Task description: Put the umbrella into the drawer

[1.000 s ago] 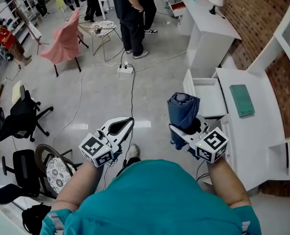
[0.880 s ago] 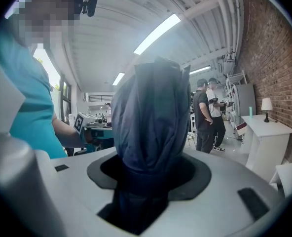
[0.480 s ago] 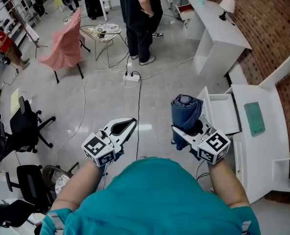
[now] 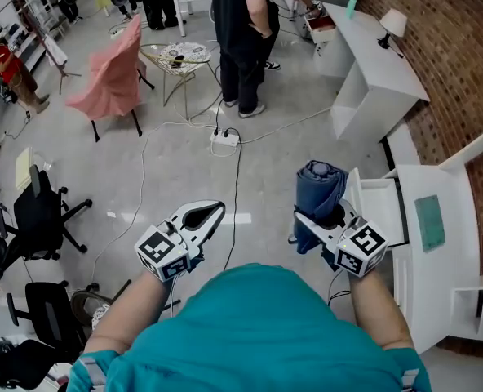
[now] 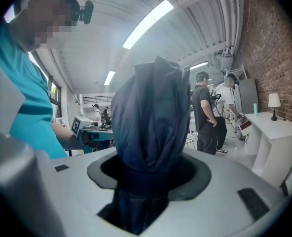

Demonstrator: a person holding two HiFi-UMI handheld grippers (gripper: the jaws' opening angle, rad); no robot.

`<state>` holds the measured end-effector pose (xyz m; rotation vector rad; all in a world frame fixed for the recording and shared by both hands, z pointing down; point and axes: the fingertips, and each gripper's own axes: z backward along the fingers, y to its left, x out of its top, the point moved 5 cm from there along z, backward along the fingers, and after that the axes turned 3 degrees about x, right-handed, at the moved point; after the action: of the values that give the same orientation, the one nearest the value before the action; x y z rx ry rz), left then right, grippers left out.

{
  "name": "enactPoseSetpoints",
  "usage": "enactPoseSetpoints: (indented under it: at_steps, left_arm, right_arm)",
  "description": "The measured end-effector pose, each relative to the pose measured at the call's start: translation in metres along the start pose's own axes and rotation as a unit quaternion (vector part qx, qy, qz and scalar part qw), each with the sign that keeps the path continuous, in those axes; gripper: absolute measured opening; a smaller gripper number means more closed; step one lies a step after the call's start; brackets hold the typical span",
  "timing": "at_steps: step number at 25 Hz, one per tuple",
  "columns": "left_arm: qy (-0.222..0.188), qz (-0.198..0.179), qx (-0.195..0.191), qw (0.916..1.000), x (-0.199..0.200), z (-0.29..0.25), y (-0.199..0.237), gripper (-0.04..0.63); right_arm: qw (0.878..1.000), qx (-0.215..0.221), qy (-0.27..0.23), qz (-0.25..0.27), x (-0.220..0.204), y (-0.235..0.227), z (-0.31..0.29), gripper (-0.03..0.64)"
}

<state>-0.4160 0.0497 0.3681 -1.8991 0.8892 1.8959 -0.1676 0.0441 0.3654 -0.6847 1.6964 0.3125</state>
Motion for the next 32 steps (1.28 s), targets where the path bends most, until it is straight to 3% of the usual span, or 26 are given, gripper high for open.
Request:
enactPoseSetpoints:
  at_steps: [6,13,16,23,32]
  left_arm:
    - [0.003,-0.008,0.011,0.9999,-0.006,-0.026,0.021,0.015]
    - [0.01,-0.005,0.06,0.9981,-0.007,-0.103,0.036,0.015]
    - [0.008,0.014,0.087,0.9961,-0.008,-0.133,0.039,0.015]
    - [0.02,0.023,0.106,0.9939,0.006,-0.2,0.047,0.015]
    - [0.026,0.006,0.078,0.9966,0.015,-0.216,0.089,0.015]
  right_arm:
    - [1.0,0.017,0.007,0.0,0.004,-0.041,-0.013,0.249]
    - [0.998,0.064,0.009,0.003,0.008,-0.134,-0.02,0.25]
    - [0.996,0.09,0.023,0.009,0.013,-0.172,-0.025,0.25]
    - [0.993,0.114,0.031,0.008,0.02,-0.246,-0.034,0.249]
    - [0.995,0.095,0.032,0.007,0.034,-0.254,-0.068,0.249]
